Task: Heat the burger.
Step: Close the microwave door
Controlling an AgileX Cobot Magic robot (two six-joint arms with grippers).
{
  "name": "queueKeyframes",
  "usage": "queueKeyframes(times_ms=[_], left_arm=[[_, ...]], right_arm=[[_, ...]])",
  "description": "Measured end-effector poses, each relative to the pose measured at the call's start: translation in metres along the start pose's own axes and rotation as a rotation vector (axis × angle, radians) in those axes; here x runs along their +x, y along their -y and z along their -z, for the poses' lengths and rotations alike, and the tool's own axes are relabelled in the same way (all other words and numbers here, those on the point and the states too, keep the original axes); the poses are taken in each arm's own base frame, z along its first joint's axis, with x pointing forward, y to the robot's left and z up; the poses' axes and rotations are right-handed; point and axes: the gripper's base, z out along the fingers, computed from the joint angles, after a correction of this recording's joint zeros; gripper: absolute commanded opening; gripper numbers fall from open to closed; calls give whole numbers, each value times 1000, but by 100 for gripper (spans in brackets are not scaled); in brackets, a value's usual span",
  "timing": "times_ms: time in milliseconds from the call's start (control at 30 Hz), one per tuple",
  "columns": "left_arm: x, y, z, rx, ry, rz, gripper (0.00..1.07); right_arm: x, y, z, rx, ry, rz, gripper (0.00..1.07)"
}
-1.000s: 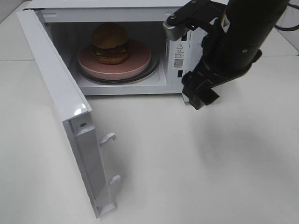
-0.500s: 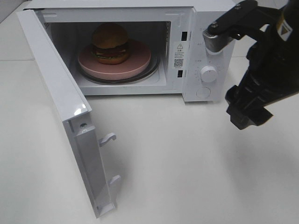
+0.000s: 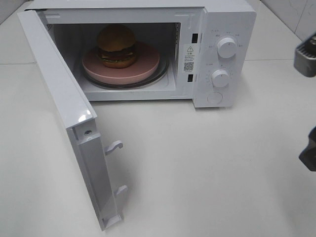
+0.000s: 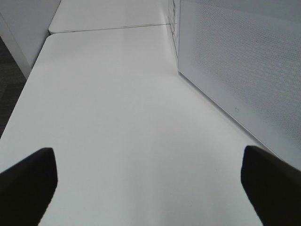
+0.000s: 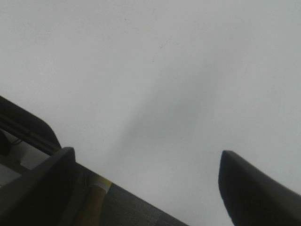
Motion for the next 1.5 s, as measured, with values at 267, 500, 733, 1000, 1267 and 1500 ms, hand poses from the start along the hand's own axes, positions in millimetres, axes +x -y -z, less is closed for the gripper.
queueKeyframes(times_ms=[267, 500, 733, 1000, 1267, 1500], left_arm=[[0, 0, 0, 0, 0, 0, 100], [0, 0, 0, 0, 0, 0, 100], [0, 0, 0, 0, 0, 0, 100], [0, 0, 0, 0, 0, 0, 100], [0, 0, 0, 0, 0, 0, 100], [0, 0, 0, 0, 0, 0, 100]], right_arm=[[41, 12, 6, 19, 64, -125, 77], [74, 22, 16, 40, 163, -291, 77], [98, 25, 29, 87, 277, -410, 76], [137, 16, 30, 154, 418, -555, 77], [155, 6, 35, 178, 572, -624, 76], [165, 0, 37, 213, 666, -654, 76]])
